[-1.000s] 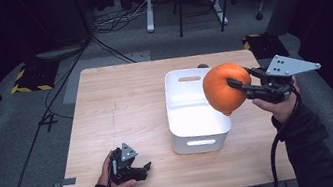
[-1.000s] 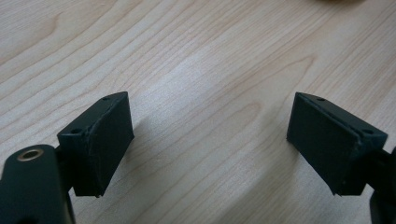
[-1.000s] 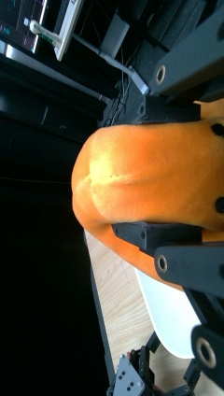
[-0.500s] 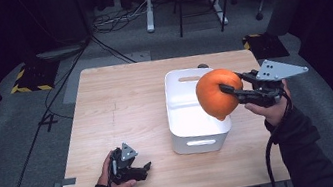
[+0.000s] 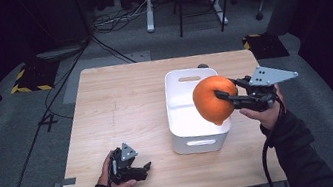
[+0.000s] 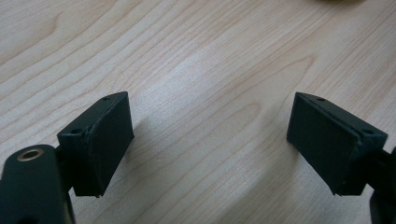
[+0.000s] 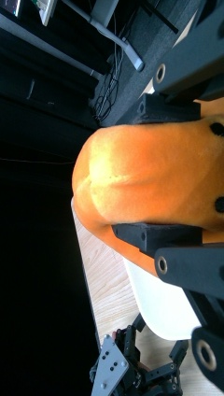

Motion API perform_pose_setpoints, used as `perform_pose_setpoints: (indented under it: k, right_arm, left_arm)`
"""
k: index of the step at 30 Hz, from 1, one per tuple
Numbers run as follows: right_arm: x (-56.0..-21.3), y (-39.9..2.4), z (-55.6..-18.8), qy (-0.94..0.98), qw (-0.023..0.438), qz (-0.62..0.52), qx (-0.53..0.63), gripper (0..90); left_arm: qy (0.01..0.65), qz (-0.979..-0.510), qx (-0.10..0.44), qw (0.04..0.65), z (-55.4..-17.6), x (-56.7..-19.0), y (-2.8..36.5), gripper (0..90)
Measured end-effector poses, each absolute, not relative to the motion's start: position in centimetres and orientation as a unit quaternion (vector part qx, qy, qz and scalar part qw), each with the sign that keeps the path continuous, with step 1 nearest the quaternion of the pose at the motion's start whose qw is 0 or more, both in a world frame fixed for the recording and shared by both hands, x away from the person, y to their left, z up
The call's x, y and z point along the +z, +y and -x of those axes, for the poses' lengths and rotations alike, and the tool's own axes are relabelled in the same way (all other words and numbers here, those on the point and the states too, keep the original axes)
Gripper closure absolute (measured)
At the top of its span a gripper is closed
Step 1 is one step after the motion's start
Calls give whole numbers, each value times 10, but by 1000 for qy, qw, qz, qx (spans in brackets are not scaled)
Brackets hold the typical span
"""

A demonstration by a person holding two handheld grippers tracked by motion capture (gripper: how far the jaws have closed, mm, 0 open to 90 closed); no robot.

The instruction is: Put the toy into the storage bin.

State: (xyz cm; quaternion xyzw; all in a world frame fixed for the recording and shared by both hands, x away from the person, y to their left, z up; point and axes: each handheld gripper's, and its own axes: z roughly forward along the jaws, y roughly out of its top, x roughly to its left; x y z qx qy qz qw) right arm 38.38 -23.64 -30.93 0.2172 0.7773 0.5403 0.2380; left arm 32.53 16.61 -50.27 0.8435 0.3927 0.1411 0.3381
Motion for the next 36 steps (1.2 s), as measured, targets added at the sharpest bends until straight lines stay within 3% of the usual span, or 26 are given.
perform_pose_setpoints:
  k: [15,36]
  right_arm:
    - [-313,-226,-381,786,218,-200,543,538]
    - [-359,-218,-390,817,172,-203,512,506]
  left_arm:
    - [392,-844,141,338,-325,-503,166,146]
    - [392,-844,141,338,-325,-503,166,146]
